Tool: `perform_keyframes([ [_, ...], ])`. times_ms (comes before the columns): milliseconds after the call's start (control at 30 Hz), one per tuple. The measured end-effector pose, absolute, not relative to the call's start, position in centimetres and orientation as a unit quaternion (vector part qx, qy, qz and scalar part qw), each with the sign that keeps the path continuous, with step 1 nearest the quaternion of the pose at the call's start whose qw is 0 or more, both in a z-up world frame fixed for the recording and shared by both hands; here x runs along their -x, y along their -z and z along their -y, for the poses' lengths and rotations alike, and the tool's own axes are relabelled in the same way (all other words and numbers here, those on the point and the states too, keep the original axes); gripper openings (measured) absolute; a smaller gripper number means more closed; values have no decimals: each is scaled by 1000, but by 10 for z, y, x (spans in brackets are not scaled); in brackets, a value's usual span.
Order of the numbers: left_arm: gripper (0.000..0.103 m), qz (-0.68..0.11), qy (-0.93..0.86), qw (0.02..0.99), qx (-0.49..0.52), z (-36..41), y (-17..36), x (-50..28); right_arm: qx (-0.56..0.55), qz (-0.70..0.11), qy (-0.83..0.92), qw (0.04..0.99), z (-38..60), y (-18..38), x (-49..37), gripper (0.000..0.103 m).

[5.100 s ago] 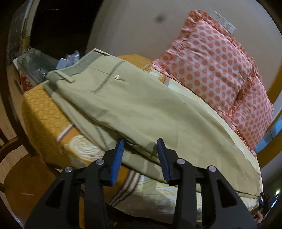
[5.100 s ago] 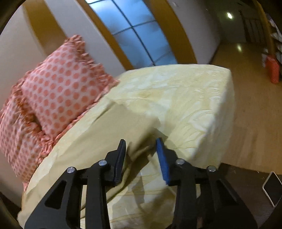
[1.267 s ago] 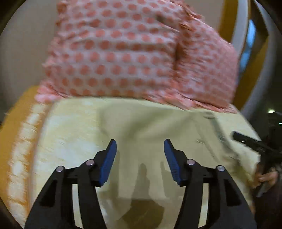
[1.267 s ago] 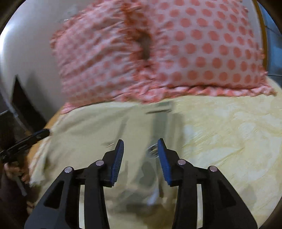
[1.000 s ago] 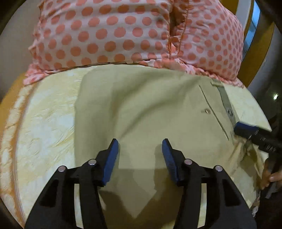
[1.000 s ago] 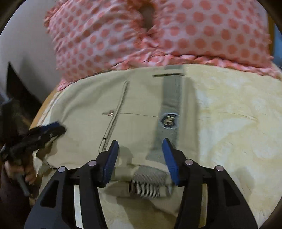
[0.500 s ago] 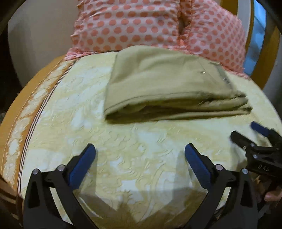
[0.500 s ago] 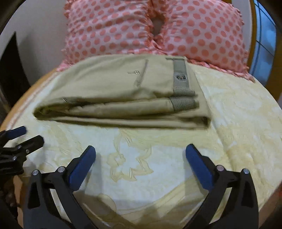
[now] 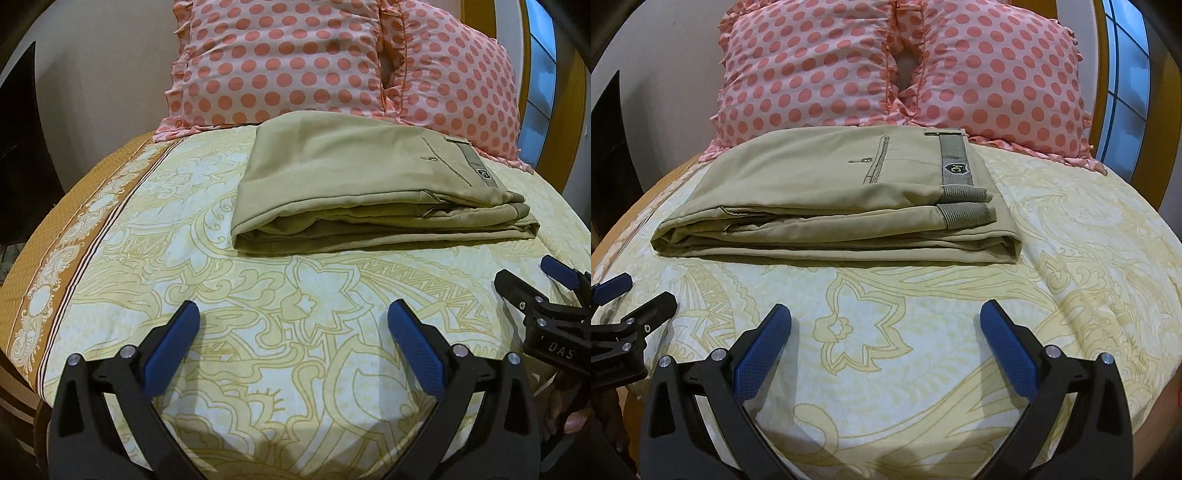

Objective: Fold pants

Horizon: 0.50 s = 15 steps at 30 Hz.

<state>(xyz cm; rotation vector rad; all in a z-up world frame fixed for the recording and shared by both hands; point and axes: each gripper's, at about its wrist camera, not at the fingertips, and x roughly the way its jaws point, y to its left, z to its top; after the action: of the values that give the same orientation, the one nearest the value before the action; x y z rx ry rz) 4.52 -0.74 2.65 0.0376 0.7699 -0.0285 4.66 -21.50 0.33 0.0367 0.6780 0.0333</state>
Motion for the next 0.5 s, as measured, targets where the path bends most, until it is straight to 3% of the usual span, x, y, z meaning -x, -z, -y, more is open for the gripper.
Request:
perform_keyframes([
  [500,101,-377,14,926,-19,7,-27,-46,-18,-330,-15,944,215,-2,-46,102],
])
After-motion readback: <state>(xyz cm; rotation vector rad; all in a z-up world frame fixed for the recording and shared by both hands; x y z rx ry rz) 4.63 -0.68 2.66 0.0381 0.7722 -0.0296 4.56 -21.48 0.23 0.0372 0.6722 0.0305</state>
